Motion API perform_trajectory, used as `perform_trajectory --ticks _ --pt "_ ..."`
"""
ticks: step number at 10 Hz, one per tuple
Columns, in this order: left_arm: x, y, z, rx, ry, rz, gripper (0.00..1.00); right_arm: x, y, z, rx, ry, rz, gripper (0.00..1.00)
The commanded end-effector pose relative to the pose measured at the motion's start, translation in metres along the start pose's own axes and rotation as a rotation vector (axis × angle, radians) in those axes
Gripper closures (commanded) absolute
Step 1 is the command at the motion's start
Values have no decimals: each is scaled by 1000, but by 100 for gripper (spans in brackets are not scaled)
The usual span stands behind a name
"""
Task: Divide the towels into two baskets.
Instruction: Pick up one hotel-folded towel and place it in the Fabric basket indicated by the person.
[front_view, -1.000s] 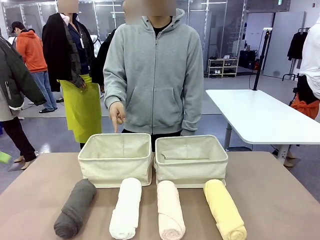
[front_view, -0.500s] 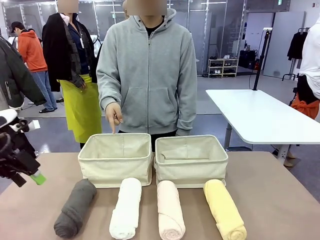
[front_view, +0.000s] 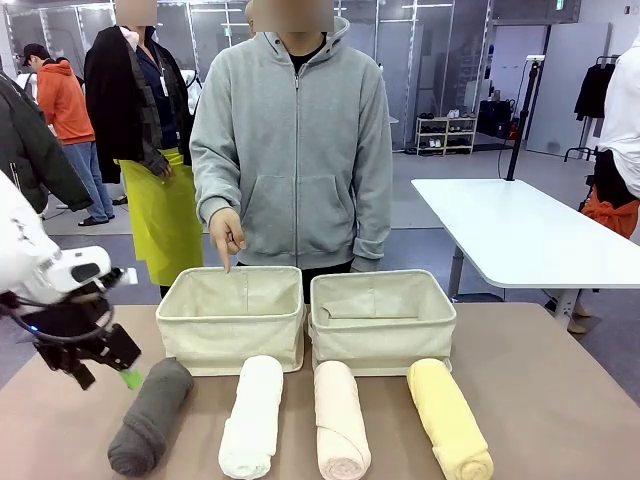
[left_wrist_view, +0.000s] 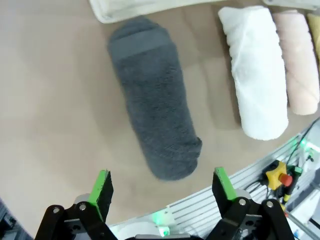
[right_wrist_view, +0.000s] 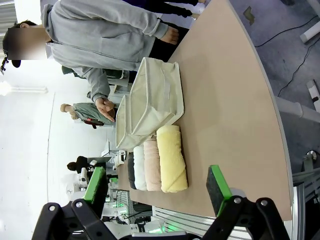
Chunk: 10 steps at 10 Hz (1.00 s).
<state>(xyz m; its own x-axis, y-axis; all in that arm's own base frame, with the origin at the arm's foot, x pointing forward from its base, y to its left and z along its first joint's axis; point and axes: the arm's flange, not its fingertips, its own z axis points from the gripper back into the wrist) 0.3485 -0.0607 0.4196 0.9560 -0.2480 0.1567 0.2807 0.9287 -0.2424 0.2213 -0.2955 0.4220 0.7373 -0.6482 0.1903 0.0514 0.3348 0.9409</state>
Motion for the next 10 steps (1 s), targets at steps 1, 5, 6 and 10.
perform_trajectory --ticks 1,5,6,10 --pt "-43 -7 -52 -42 18 -13 0 -2 1 1 14 -12 3 0" --pt "-34 -9 -74 58 25 42 0 -2 1 1 14 -12 3 0" --pt "-33 -9 -77 75 15 59 0 -2 1 1 14 -12 3 0" --pt "-25 -10 -104 -57 81 96 0 -2 1 1 14 -12 3 0"
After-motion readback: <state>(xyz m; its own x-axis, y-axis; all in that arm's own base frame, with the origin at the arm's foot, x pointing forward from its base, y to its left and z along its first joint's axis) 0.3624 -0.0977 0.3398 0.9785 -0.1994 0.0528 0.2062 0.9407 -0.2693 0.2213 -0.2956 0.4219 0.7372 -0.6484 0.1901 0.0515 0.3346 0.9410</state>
